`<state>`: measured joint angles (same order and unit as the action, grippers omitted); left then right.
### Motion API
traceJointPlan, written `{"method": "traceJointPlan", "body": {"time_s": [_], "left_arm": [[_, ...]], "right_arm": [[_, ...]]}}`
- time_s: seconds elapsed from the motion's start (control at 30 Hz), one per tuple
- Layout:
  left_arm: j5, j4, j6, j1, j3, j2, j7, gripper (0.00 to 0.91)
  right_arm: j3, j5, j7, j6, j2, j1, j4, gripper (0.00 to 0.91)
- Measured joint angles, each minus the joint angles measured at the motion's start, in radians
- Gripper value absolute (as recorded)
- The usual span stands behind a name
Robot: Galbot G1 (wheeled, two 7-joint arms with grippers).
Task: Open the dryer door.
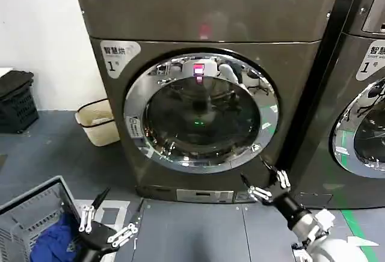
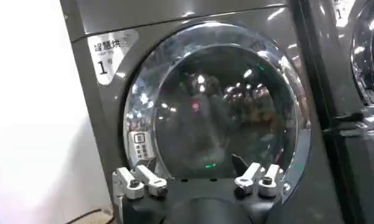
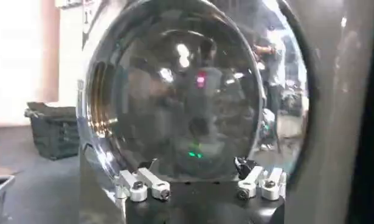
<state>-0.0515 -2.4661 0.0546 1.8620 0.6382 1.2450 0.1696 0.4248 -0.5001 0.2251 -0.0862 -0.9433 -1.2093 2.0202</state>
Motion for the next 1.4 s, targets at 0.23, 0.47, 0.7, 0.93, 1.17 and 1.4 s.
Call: {"method": "traceJointPlan", "body": {"time_s": [0.23,0.47,0.7,0.93,1.17,1.4], "left_arm": [[0.015,-0.009,-0.003,0.007,0.0,0.01,0.001,0.907],[0.016,-0.019,-0.001,0.008,-0.001,0.021,0.001,0.907],[0.025,-0.023,0.001,0.01,-0.001,0.025,0.001,0.907],[0.033,-0.023,0.006,0.016,-0.001,0.03,0.002,0.907],[0.039,-0.023,0.005,0.016,-0.001,0.032,0.004,0.907],[0.039,-0.019,0.004,0.011,0.0,0.032,0.006,0.907]], "right_arm": [[-0.105,-0.013,-0.011,-0.007,0.021,0.124,-0.049,0.907],[-0.205,-0.028,-0.026,-0.016,0.019,0.25,-0.098,0.907],[-0.296,-0.043,-0.03,-0.023,0.011,0.352,-0.145,0.907],[-0.388,-0.051,-0.03,-0.027,-0.009,0.446,-0.194,0.907],[-0.469,-0.066,-0.028,-0.031,-0.033,0.534,-0.247,0.907],[-0.551,-0.079,-0.026,-0.035,-0.061,0.623,-0.298,0.907]]}}
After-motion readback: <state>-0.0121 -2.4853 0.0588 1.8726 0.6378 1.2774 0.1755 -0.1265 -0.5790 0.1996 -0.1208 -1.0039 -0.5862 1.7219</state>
